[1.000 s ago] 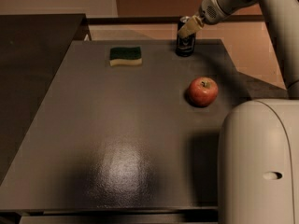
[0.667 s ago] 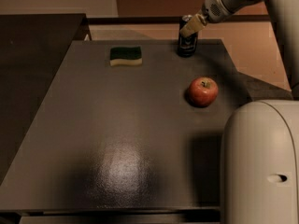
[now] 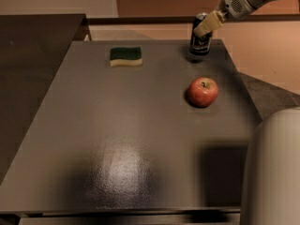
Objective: Move pepsi can near apple
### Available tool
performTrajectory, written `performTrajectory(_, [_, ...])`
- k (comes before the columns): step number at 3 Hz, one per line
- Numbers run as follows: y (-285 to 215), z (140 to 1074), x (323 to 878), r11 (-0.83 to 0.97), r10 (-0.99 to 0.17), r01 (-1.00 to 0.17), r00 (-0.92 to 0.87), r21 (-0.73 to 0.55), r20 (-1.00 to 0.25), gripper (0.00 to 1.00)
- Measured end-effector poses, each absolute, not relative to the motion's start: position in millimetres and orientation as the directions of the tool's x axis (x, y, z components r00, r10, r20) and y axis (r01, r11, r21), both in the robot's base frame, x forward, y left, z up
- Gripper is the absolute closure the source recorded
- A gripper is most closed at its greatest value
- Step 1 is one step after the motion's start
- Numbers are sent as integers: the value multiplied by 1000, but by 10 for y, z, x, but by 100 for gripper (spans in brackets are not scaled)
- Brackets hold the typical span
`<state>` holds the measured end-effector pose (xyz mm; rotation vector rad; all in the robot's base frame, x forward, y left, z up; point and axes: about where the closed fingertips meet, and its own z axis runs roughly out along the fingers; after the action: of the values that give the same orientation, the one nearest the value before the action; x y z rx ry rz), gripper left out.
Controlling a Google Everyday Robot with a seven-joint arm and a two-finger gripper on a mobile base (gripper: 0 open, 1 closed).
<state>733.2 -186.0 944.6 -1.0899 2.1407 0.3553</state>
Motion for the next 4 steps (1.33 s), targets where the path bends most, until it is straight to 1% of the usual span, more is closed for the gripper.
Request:
performTrajectory(2, [-2189,9462,6781,620,-577,-784,-432,-27,-693,100])
performTrajectory(4, [-2234,9304,6326,599,-583,-801,-424,-14,-693,100])
